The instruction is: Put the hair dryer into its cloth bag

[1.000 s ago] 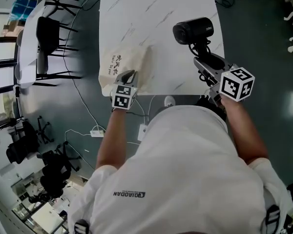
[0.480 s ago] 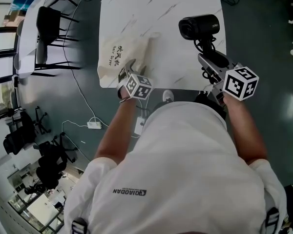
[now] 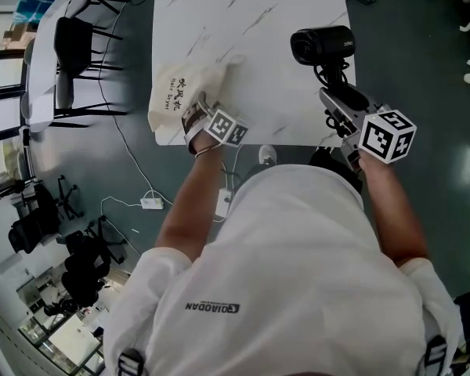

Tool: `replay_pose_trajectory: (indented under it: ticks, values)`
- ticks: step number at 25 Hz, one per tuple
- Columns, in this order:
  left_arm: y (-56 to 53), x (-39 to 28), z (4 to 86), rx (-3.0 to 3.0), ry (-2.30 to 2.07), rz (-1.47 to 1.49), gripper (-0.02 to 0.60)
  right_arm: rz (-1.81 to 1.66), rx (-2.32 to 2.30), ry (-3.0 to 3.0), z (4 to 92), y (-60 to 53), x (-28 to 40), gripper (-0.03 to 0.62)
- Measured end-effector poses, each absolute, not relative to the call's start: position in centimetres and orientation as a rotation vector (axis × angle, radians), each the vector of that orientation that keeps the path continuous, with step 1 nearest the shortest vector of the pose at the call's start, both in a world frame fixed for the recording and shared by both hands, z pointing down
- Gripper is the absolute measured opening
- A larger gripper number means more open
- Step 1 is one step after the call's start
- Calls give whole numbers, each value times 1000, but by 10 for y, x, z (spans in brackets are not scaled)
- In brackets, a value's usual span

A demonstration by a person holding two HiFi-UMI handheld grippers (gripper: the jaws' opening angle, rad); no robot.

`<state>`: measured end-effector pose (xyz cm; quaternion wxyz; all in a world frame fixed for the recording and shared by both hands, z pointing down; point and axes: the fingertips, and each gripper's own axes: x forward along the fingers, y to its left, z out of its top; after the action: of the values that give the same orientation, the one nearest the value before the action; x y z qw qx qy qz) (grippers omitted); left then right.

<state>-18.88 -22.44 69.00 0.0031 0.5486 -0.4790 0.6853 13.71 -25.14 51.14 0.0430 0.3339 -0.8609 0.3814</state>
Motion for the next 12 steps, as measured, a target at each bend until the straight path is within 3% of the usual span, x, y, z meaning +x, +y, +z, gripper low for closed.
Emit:
replay_pose_trajectory:
  ticks: [1,3,12]
  values:
    - [-224,-193,688,1706,-1508,2154,226,1169,1022,-2631,512,-251,138,218]
    - [-223,-202,687,1677,-1512,2135,95,1179,1022,-2629,513,-252,140,218]
    - [-230,-212,652,1750,-1637,1730,54,1179,970,-2638,517,-252,130,218]
